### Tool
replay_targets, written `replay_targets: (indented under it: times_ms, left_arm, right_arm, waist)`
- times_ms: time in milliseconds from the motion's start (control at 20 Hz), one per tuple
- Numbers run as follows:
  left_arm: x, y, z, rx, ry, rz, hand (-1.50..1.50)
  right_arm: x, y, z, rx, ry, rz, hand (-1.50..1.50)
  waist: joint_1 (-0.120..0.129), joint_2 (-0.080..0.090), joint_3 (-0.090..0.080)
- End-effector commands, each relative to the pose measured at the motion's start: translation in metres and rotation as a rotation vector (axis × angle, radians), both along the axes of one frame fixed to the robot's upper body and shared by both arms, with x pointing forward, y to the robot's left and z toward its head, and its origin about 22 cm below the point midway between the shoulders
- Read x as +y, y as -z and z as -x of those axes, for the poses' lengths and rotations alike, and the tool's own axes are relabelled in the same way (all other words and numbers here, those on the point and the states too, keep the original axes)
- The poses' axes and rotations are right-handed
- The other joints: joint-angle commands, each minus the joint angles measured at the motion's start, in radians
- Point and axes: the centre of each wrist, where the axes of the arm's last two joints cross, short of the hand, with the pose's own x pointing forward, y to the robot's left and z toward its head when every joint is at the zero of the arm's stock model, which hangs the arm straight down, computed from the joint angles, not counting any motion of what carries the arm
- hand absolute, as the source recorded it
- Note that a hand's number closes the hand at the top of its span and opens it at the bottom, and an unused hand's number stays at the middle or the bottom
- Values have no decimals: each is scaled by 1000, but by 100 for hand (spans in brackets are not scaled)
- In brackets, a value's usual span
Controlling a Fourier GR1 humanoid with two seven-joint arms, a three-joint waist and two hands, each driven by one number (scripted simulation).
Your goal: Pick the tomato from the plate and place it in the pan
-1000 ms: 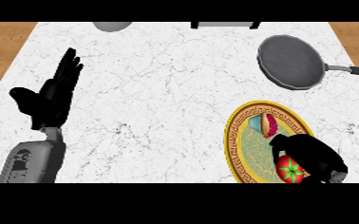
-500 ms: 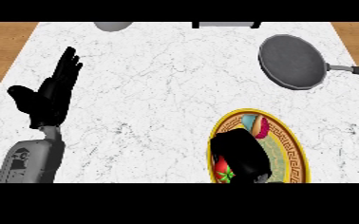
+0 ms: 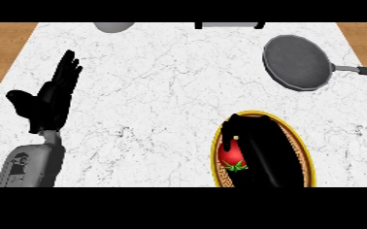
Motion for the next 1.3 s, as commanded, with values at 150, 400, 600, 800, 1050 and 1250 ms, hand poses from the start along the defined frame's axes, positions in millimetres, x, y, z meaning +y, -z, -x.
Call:
replay_targets:
  times_ms: [150, 400, 600, 800, 1050, 1250]
  left_arm:
    - [9, -5, -10, 8, 8, 12, 0]
    - [-18, -4, 3, -13, -2, 6, 0]
    - [-11, -7, 3, -5, 33, -12, 0]
    - [-11, -7, -10, -11, 23, -1, 0]
    - [-22, -18, -3, -20, 55, 2, 0]
    - [-32, -13, -8, -30, 53, 5, 0]
  right_arm:
    - [-14, -42, -23, -106, 114, -174, 150]
    - [-69, -42, -51, -104, 184, -424, 150]
    - [-126, -34, -110, -125, 260, -430, 150]
    - [-177, -48, -141, -168, 325, -354, 150]
    - [-215, -11, -171, -222, 402, -206, 150]
    - [-231, 4, -191, -229, 427, -152, 150]
  waist:
    - [6, 3, 0]
    - [10, 3, 1]
    - [24, 8, 2]
    - [18, 11, 1]
    - [58, 22, 3]
    - [62, 26, 3]
